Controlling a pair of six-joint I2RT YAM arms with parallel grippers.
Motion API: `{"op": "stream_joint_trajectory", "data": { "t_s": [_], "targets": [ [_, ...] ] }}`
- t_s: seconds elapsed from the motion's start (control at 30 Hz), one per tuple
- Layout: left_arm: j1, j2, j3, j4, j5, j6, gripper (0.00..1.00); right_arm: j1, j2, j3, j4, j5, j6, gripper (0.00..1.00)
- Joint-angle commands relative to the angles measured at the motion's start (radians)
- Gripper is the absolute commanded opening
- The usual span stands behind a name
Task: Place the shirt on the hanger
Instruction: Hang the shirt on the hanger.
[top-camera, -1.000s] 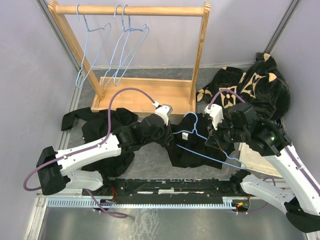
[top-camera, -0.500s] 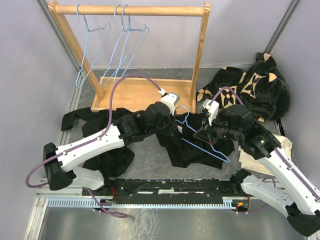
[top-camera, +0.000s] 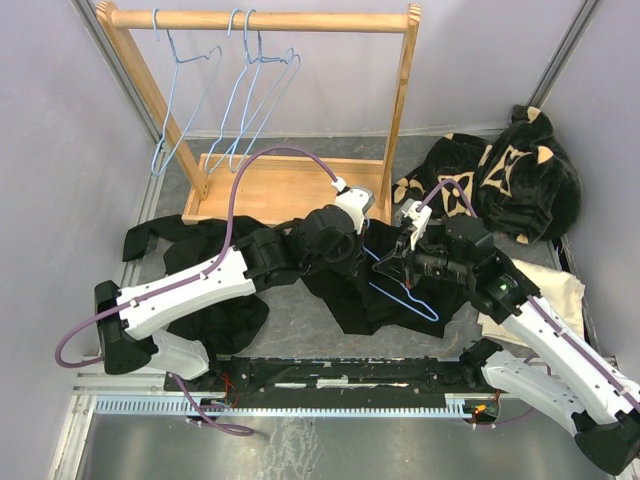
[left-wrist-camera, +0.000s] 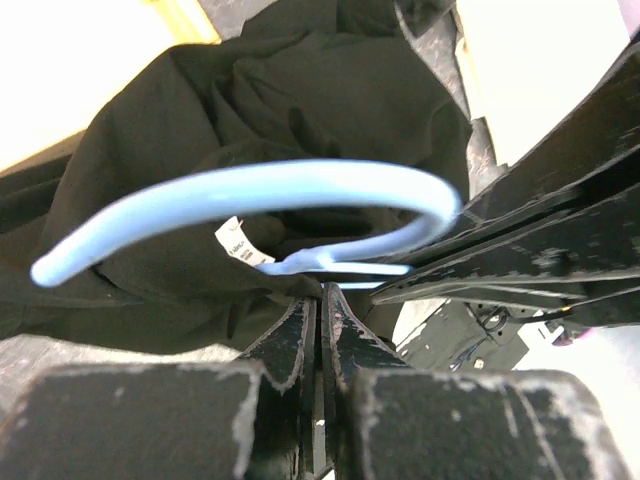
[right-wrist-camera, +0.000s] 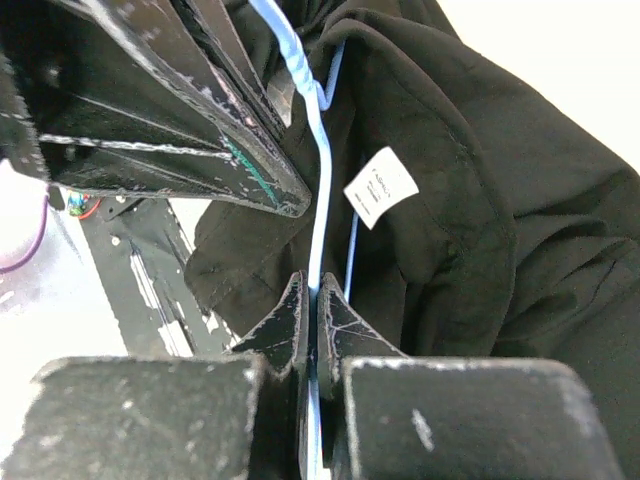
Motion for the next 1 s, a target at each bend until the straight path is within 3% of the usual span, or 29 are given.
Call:
{"op": "stream_joint_trajectory", "data": {
  "t_s": [0.0, 0.37, 0.6, 0.8, 0.97],
  "targets": [
    [-0.013, 0.013, 0.084, 0.054, 0.019, 0.004, 0.03, -0.002, -0.033, -0.046, 0.207, -0.016, 0.032, 0.0],
    [-0.022, 0.013, 0.116, -0.009, -0.011, 0.027, 0.03, -0.001, -0.043, -0.048, 0.163, 0.126, 0.024, 0.0],
    [-0.022, 0.045, 0.192, -0.08, -0.02, 0.085, 0.03, -0.001, -0.127, -0.221, 0.432, 0.078, -0.059, 0.0],
    [-0.022, 0.087, 0.261, -0.169, -0.034, 0.115, 0.03, -0.001, -0.156, -0.239, 0.456, 0.106, -0.083, 0.0],
    [-0.022, 0.065, 0.246, -0.231, -0.064, 0.112, 0.03, -0.001, -0.175, -0.283, 0.555, 0.102, -0.003, 0.0]
  ]
}}
